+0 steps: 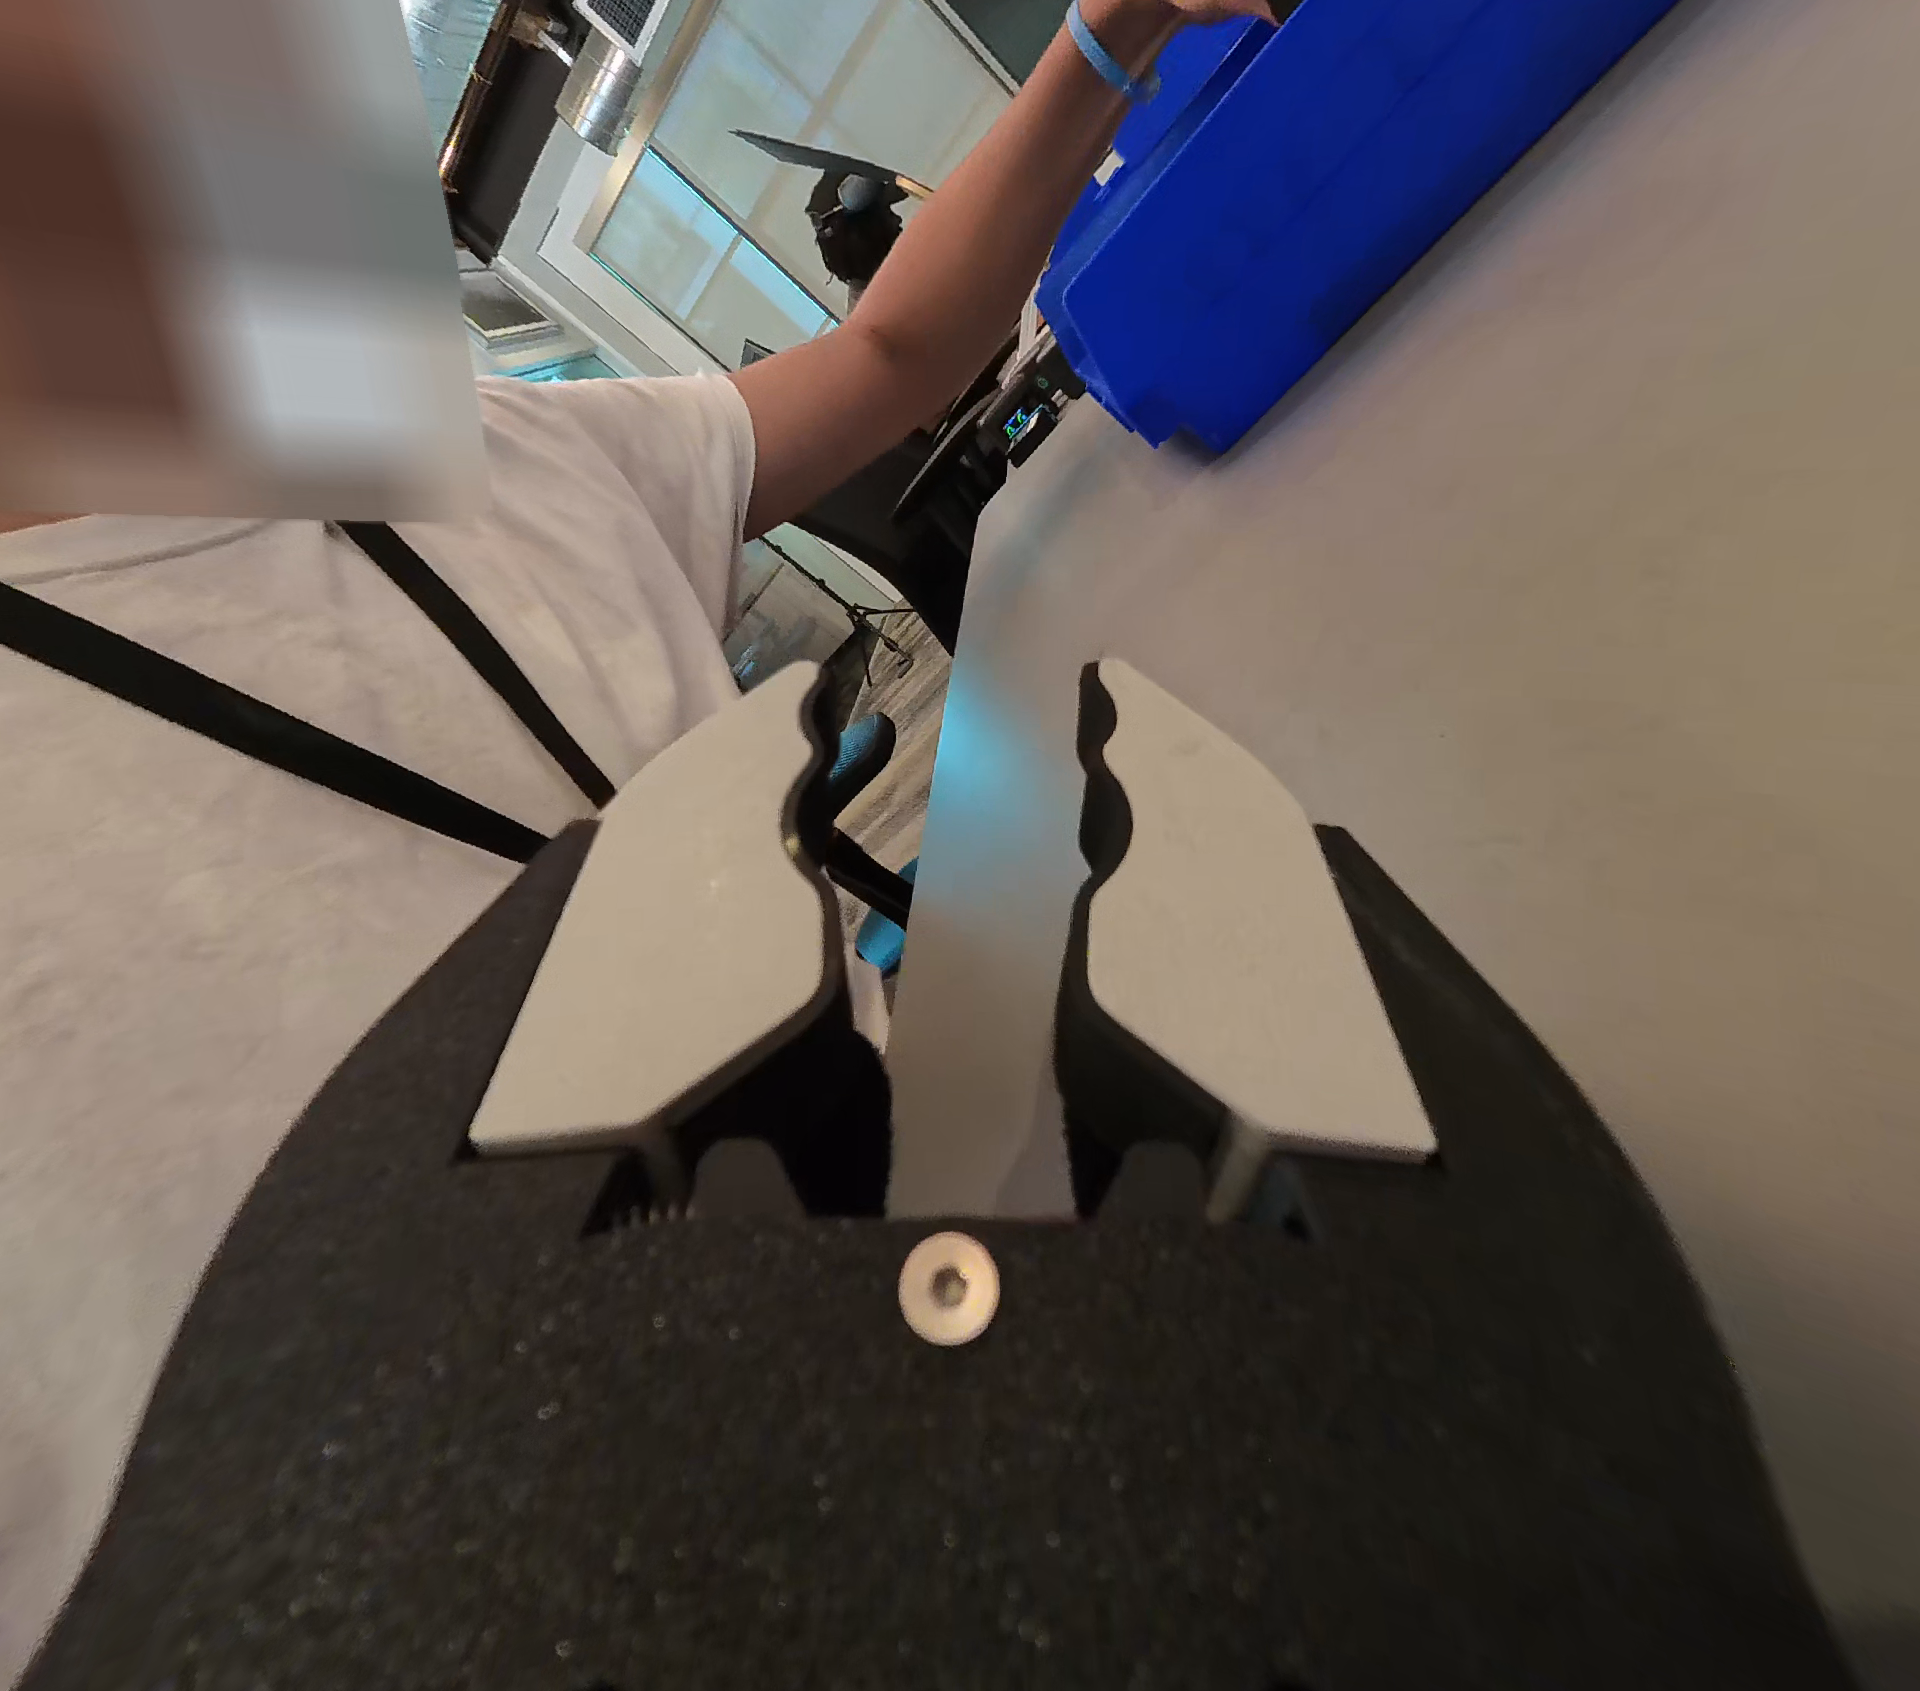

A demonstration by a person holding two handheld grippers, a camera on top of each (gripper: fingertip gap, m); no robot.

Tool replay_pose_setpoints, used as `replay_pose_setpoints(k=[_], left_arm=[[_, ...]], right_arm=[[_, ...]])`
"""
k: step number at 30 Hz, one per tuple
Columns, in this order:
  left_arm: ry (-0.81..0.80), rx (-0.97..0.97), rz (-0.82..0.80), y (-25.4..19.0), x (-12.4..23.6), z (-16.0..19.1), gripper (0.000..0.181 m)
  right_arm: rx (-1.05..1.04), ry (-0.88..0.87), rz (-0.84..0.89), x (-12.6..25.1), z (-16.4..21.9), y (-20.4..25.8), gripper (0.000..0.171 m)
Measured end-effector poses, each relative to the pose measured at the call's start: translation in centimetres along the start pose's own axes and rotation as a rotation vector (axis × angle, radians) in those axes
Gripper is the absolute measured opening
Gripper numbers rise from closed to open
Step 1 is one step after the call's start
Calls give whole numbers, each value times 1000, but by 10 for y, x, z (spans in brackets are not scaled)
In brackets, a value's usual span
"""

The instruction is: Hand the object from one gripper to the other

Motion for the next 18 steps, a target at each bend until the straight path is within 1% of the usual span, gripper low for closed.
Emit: replay_pose_setpoints(k=[3, 6, 10, 13, 18], left_arm=[[58, -1, -18, 0, 3, 6, 35], [99, 8, -60, -3, 10, 13, 19], [111, 32, -146, -7, 27, 16, 19], [126, 53, -208, -15, 41, 15, 19], [113, 111, -312, -29, 67, 2, 19]], right_arm=[[1, 7, 4, -1, 1, 0, 44], [-18, 13, -6, -1, 1, -1, 44], [-58, 0, -51, 2, -2, 1, 43], [-65, -25, -52, 4, -5, 0, 42], [46, 82, 0, -9, 7, 5, 41]])
Point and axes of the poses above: each gripper's, where its closed fingertips meet, x back along the fingers, z out of its underside, y = z × x across the jaws, the point moved 3 cm from there along x, back along the fingers, and after that the axes turned 2 degrees about z, right-handed, at the moved point
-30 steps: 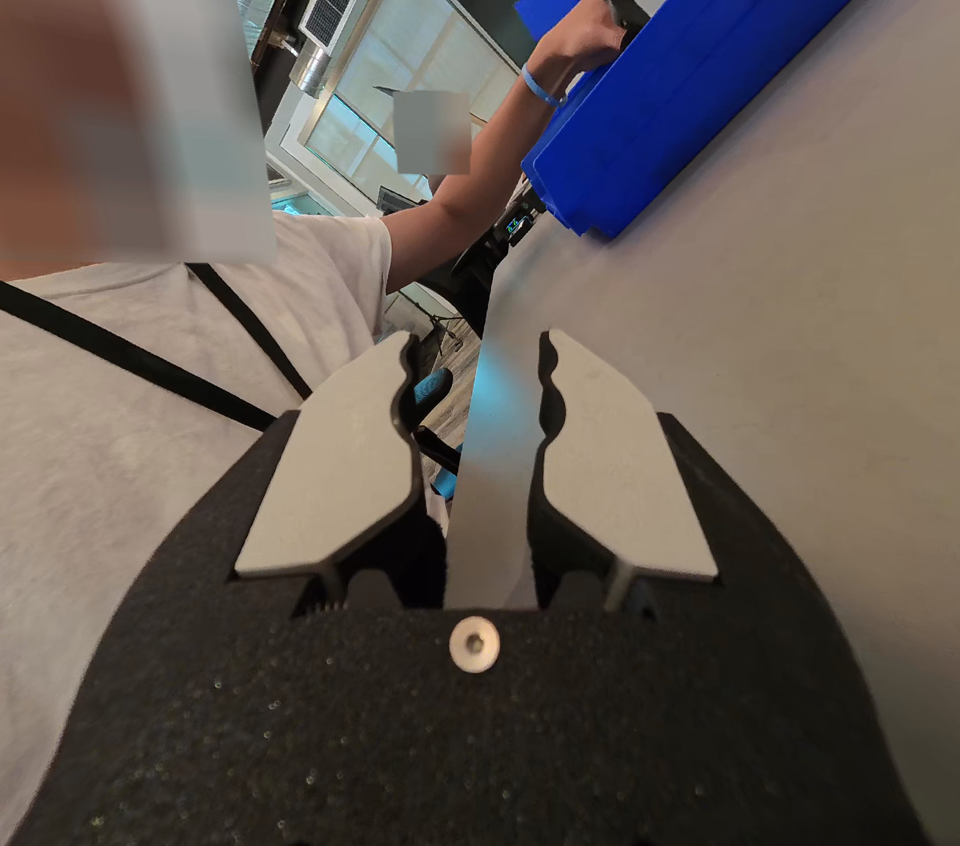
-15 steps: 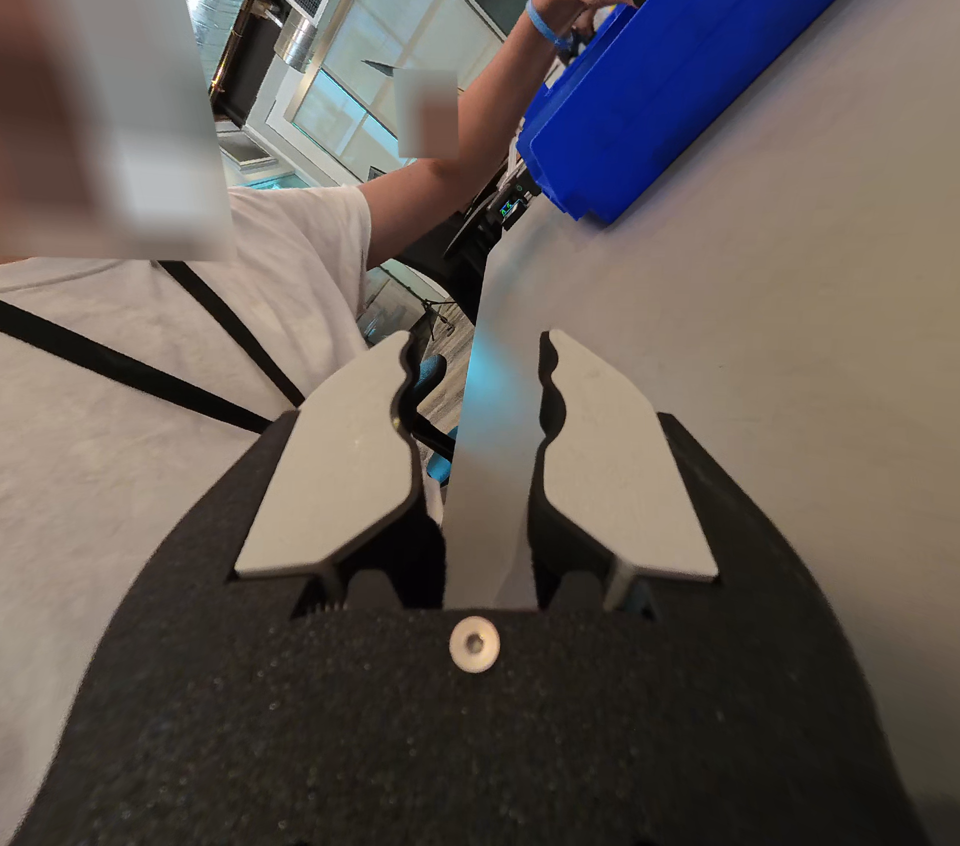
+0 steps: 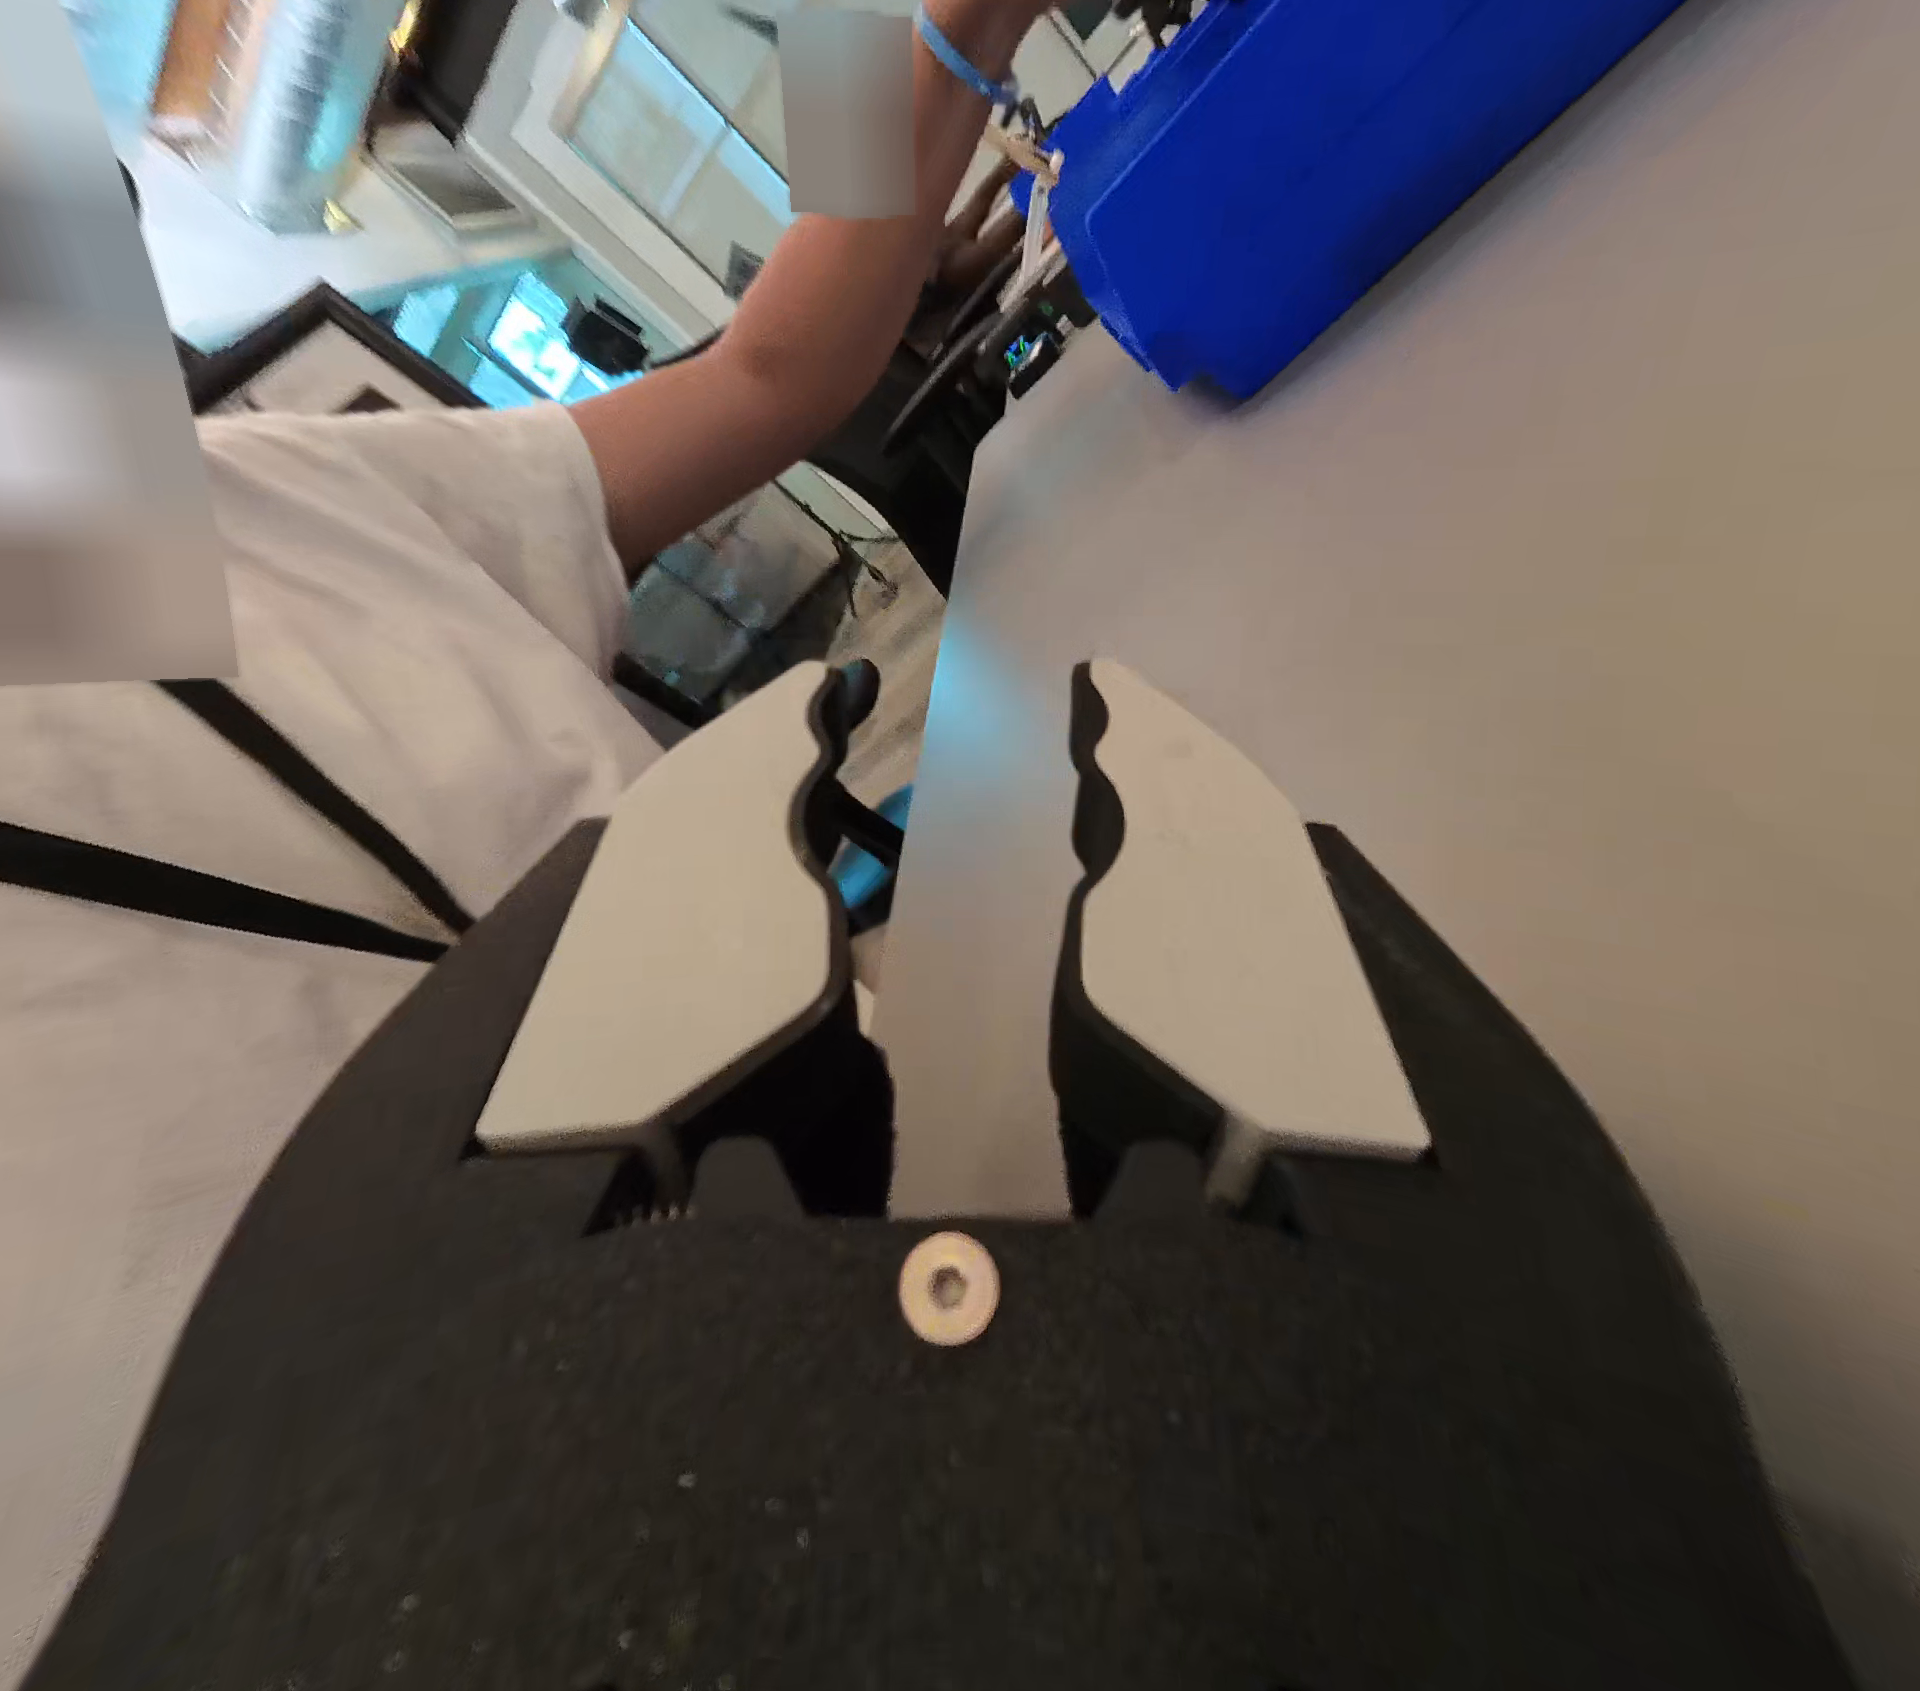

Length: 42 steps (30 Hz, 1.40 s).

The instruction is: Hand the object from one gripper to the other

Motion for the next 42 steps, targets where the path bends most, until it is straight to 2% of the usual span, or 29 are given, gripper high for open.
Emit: replay_pose_setpoints(k=[4, 7, 10, 15, 18, 21, 24, 31, 37, 38, 40, 42], left_arm=[[-169, 180, -87, 3, 35, -32, 20], [-360, 310, -107, -1, 66, -67, 20], [-624, 446, -33, -15, 94, -113, 19], [-1047, 675, 124, -44, 116, -191, 19], [-1281, 758, 213, -61, 126, -229, 19], [-1405, 795, 311, -72, 129, -252, 19], [-1467, 812, 345, -75, 127, -261, 19], [-1470, 781, 386, -70, 115, -284, 20], [-1501, 727, 382, -26, 124, -297, 23], [-1493, 693, 352, -16, 127, -297, 31], [-1442, 655, 248, 9, 134, -293, 56], [-1343, 599, 165, 32, 140, -284, 61]], right_arm=[[128, 70, 61, -16, 1, 2, 39], [223, 109, 110, -29, -16, 2, 39], [379, 119, 216, -40, -57, 3, 39], [568, 1, 382, -59, -138, 8, 40], [593, -20, 364, -74, -152, 13, 40], [597, -71, 324, -79, -153, 19, 34], [623, -84, 354, -69, -155, 16, 16], [630, -67, 359, -52, -159, 4, 17], [658, -40, 447, -33, -210, -6, 15], [676, -35, 478, -28, -222, -8, 15], [722, -33, 556, -18, -250, -10, 15], [833, 12, 702, -7, -276, -9, 15]])
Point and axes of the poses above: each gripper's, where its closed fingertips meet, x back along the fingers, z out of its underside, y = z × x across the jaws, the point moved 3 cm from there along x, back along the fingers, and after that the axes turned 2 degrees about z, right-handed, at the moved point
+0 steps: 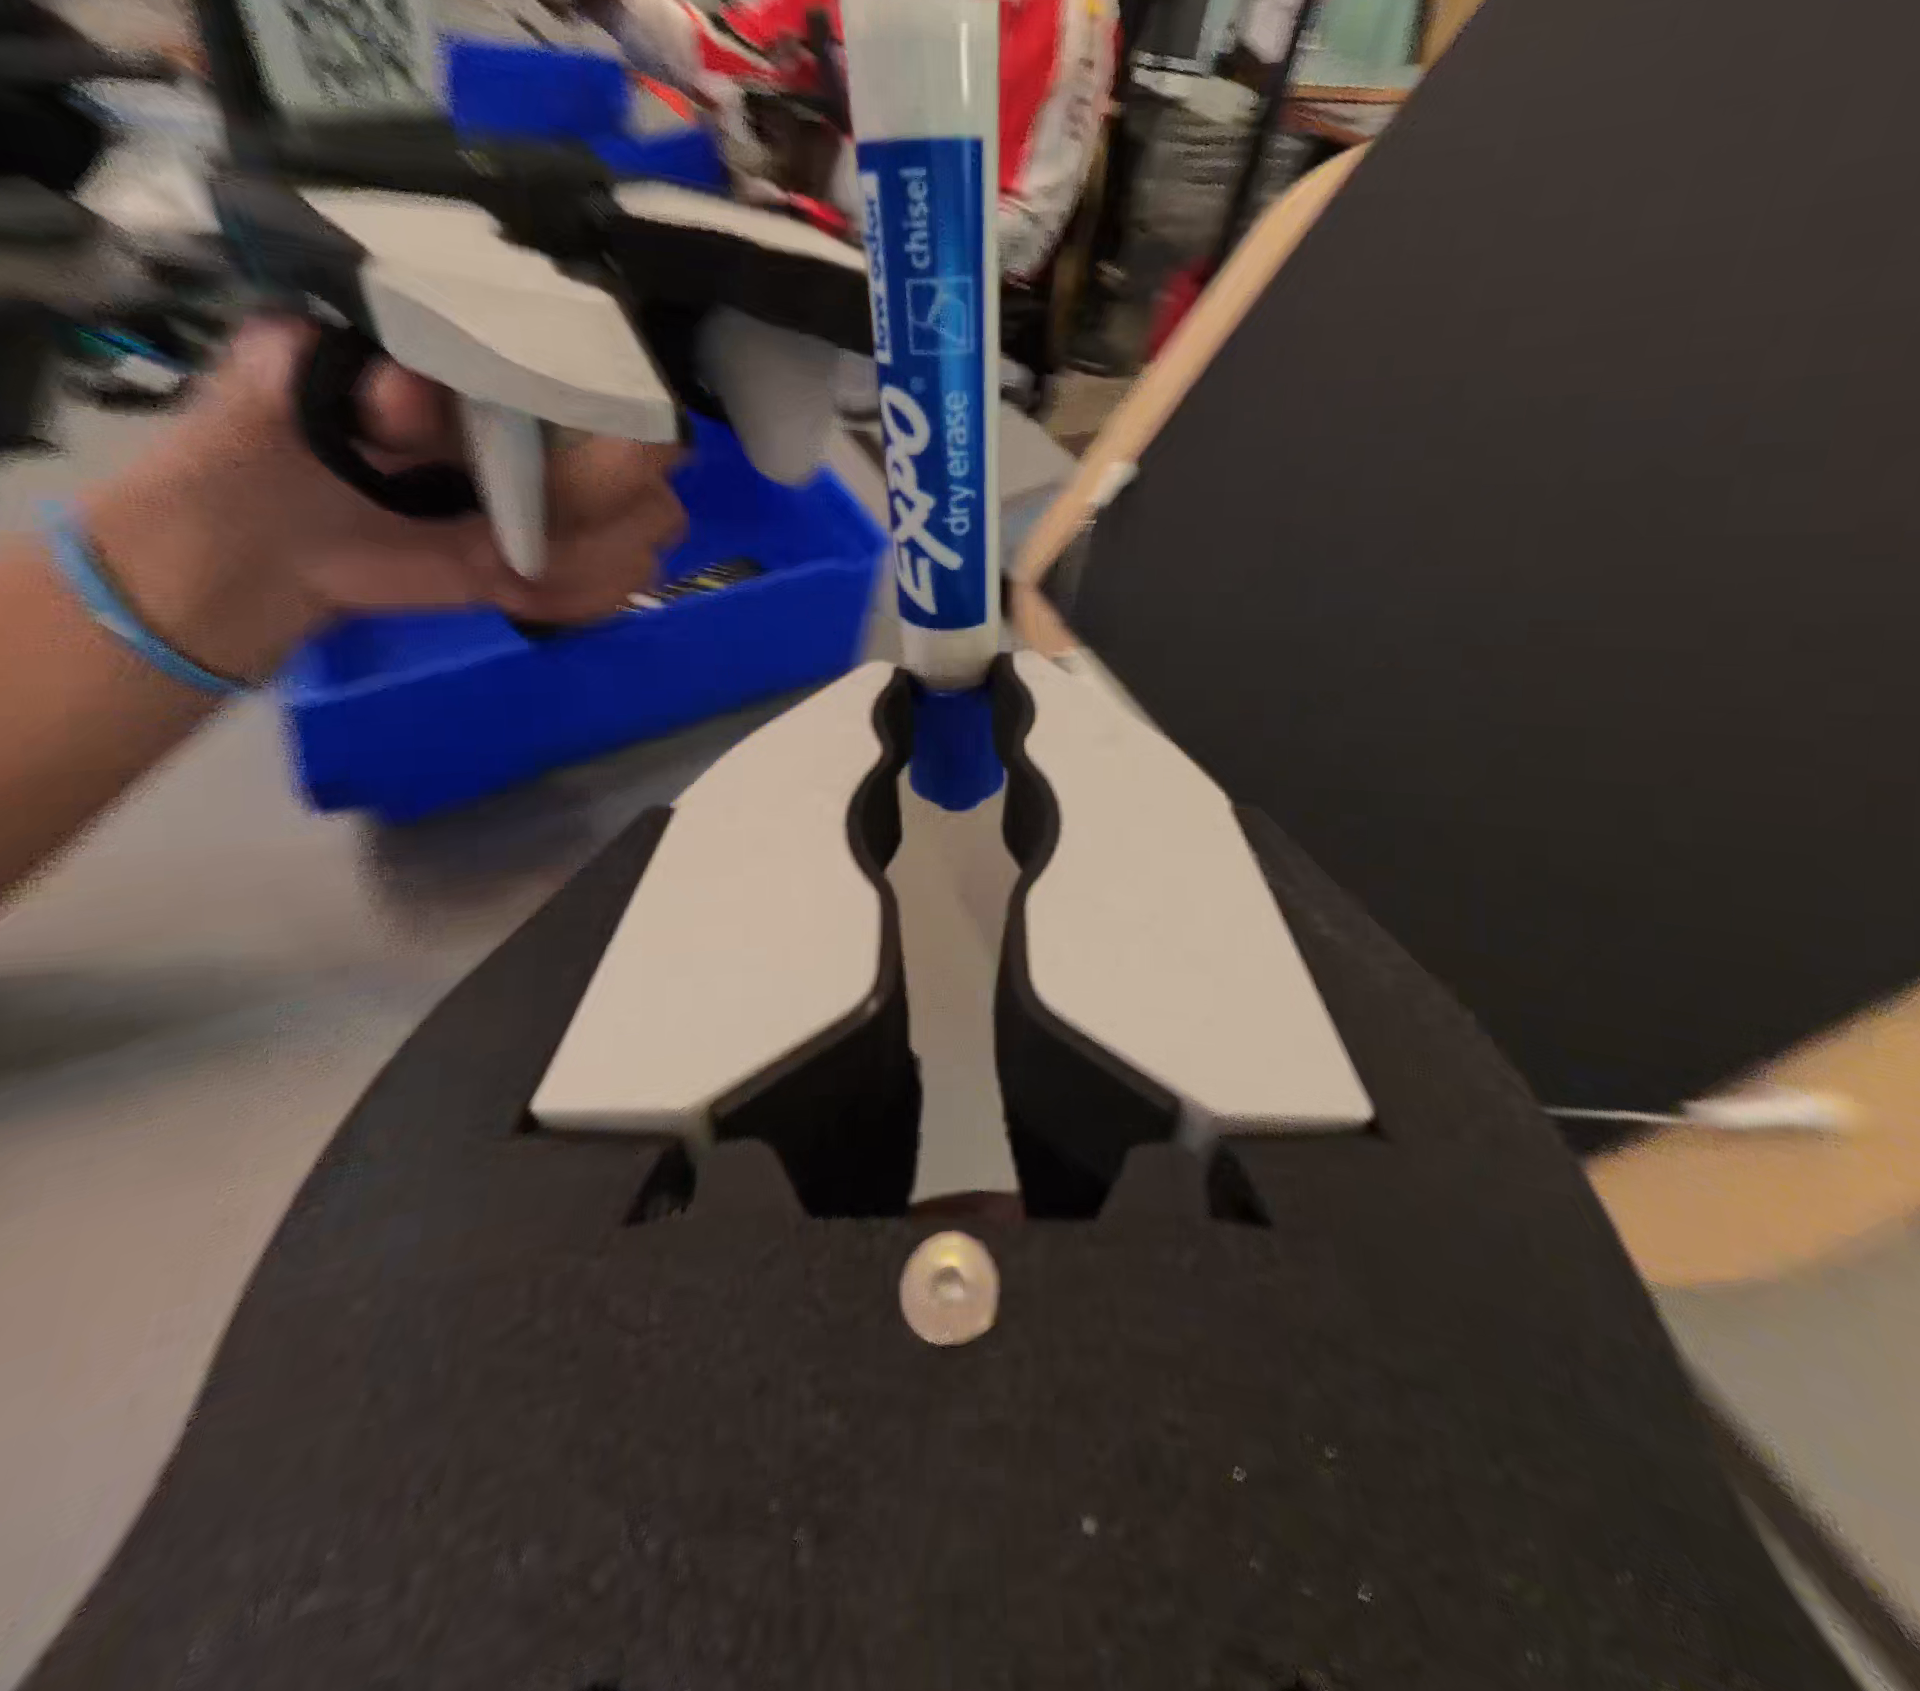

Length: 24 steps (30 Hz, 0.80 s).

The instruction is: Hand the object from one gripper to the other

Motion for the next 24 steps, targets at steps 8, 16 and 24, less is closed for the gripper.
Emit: replay_pose_setpoints(k=[8, 16, 24], left_arm=[[196, -82, -215, 16, 7, -46, 69], [216, 17, -246, 17, 0, -39, 54], [291, -31, -193, 11, 0, -30, 24]], right_arm=[[690, 126, 602, 15, -56, -38, 15], [996, 147, 651, -6, -44, -19, 15], [1045, 149, 599, -13, -38, -14, 16]])
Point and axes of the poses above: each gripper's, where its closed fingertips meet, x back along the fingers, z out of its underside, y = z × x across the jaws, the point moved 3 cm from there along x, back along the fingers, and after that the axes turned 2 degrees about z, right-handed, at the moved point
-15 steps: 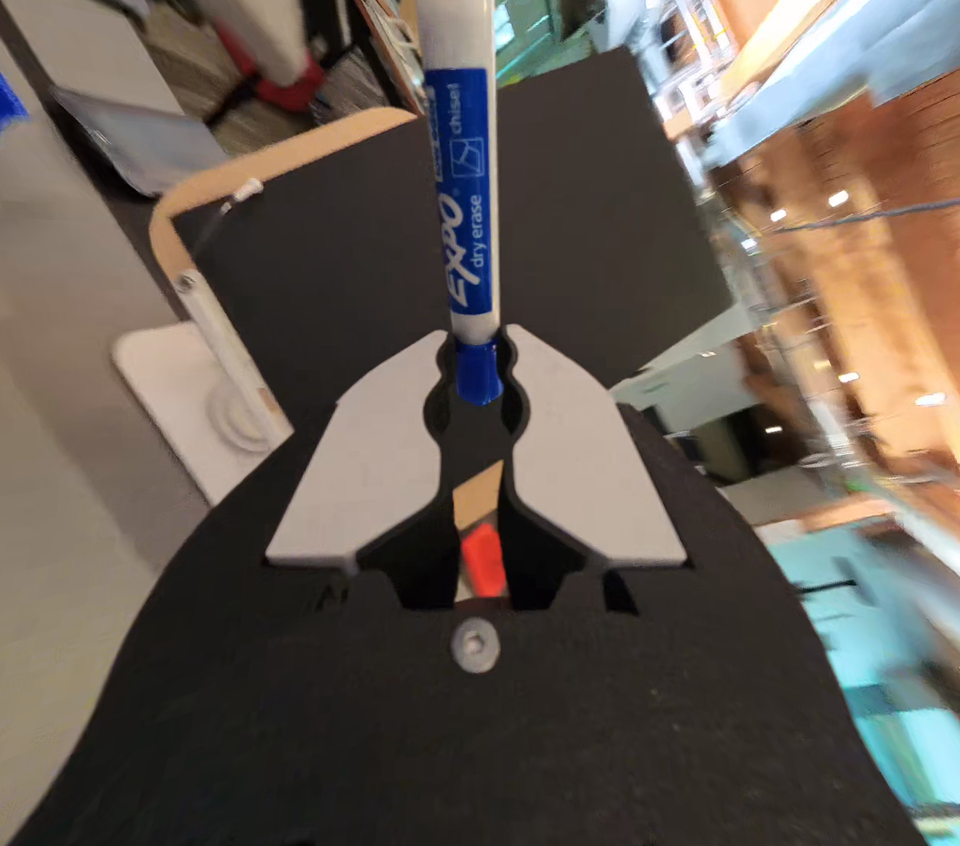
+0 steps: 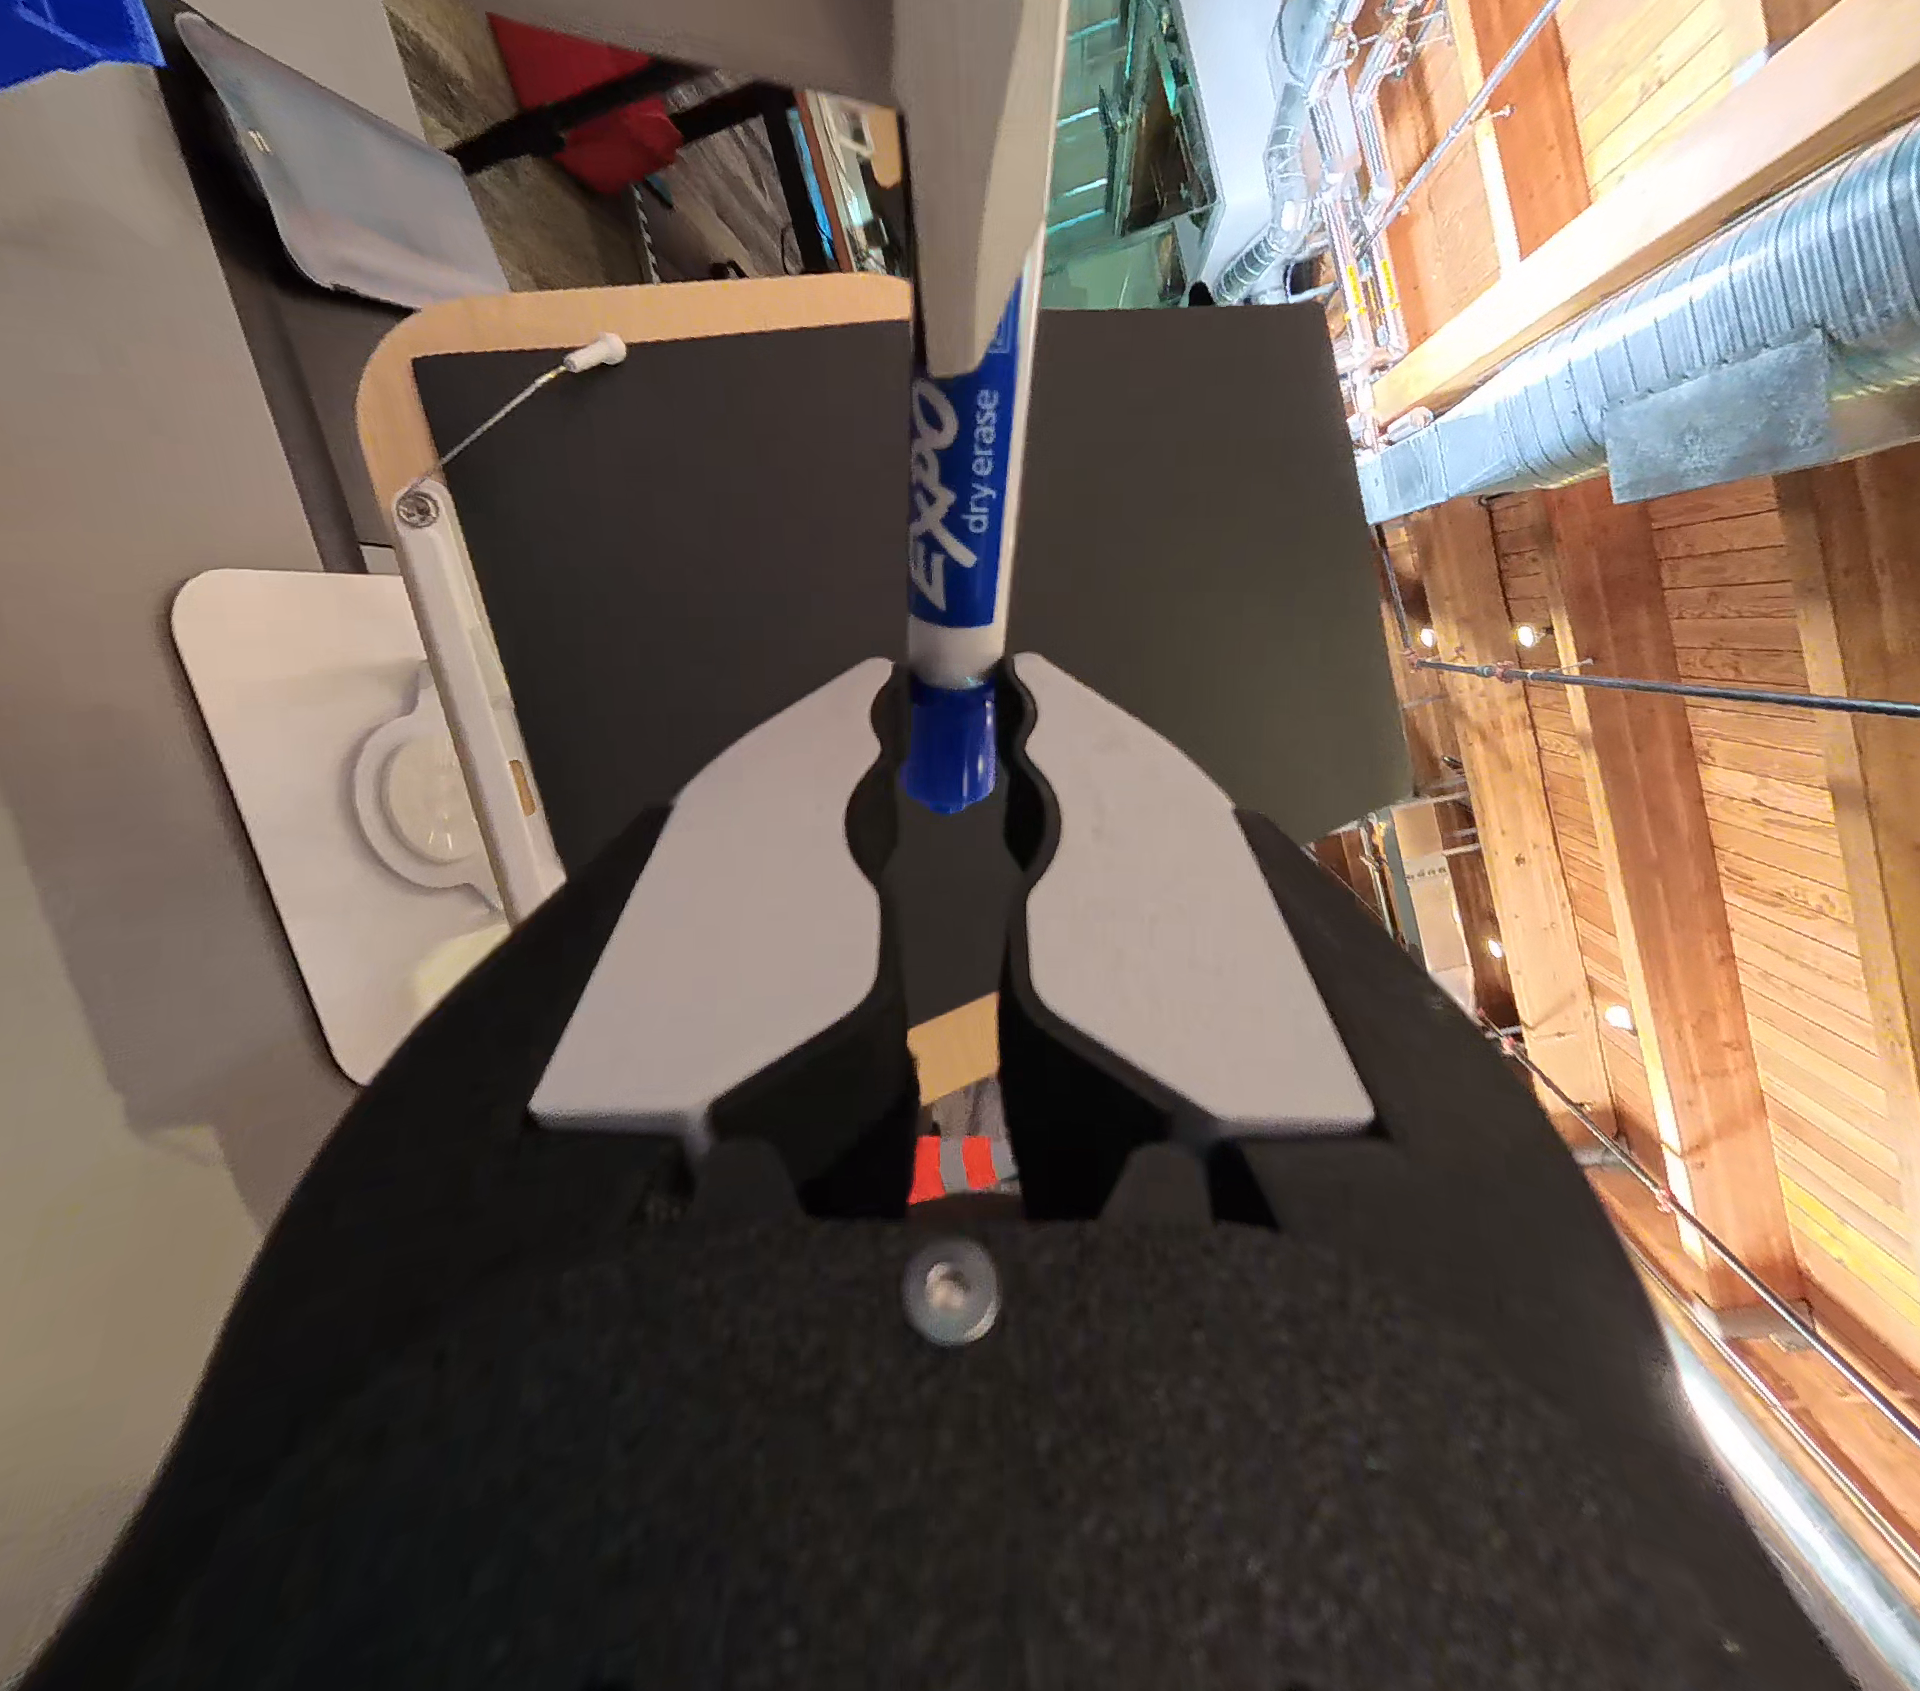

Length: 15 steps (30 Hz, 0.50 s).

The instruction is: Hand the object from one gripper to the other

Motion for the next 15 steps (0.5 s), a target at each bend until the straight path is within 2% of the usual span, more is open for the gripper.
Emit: replay_pose_setpoints(k=[6, 8, 10, 12, 13, 15], left_arm=[[-41, -217, -33, -15, 3, -12, 20], [-34, -287, -85, -17, 4, -14, 20], [-17, -381, -227, -7, 8, -16, 20], [13, -536, -347, 0, 12, -16, 20], [32, -616, -374, -1, 12, -14, 20], [29, -808, -396, -10, 11, -12, 20]], right_arm=[[-101, -82, 28, 5, -2, -9, 16], [-190, -121, -28, 10, -3, -9, 19], [-381, -157, -112, 17, -3, -17, 37], [-677, -122, -199, 18, 5, -27, 63], [-812, -104, -289, 18, 9, -27, 69], [-1128, -172, -402, 18, 13, -39, 69]])
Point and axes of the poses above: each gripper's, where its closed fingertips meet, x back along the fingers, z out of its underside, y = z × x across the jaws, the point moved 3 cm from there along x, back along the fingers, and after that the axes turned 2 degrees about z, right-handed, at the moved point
